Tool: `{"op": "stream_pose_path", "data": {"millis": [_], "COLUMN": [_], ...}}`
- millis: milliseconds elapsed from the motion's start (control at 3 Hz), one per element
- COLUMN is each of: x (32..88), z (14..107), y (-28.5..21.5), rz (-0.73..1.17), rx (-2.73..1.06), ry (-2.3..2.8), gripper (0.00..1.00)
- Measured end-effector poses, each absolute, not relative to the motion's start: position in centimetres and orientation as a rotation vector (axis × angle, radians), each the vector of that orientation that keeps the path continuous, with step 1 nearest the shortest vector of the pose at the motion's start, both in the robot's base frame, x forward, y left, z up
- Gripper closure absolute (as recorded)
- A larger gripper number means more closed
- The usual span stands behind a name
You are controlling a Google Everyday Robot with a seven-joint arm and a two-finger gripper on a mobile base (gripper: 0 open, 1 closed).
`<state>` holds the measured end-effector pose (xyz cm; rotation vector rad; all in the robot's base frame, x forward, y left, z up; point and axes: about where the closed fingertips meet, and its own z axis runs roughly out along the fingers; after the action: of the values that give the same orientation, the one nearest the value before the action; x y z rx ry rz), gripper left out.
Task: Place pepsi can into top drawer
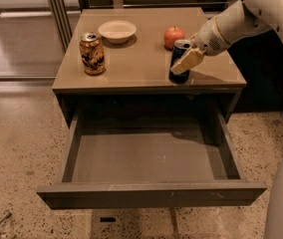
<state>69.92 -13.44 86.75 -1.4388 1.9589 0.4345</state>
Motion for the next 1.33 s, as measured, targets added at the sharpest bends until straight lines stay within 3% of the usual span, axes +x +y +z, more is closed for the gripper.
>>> {"op": "stream_pose_path", "data": {"millis": [333,667,1000,1333], "x": [67.5,63.1,58.0,58.0], "z": [88.1,90.2,91.9,91.8], "y": [-12.9,-12.4,-11.9,-11.9], "rz": [0.42,0.387,0.376,0.376], "rx": [-1.491,-1.557,-1.595,-1.595], "ry": [1.915,1.87,1.86,1.86], "gripper": [0.89,1.0,1.0,1.0]}}
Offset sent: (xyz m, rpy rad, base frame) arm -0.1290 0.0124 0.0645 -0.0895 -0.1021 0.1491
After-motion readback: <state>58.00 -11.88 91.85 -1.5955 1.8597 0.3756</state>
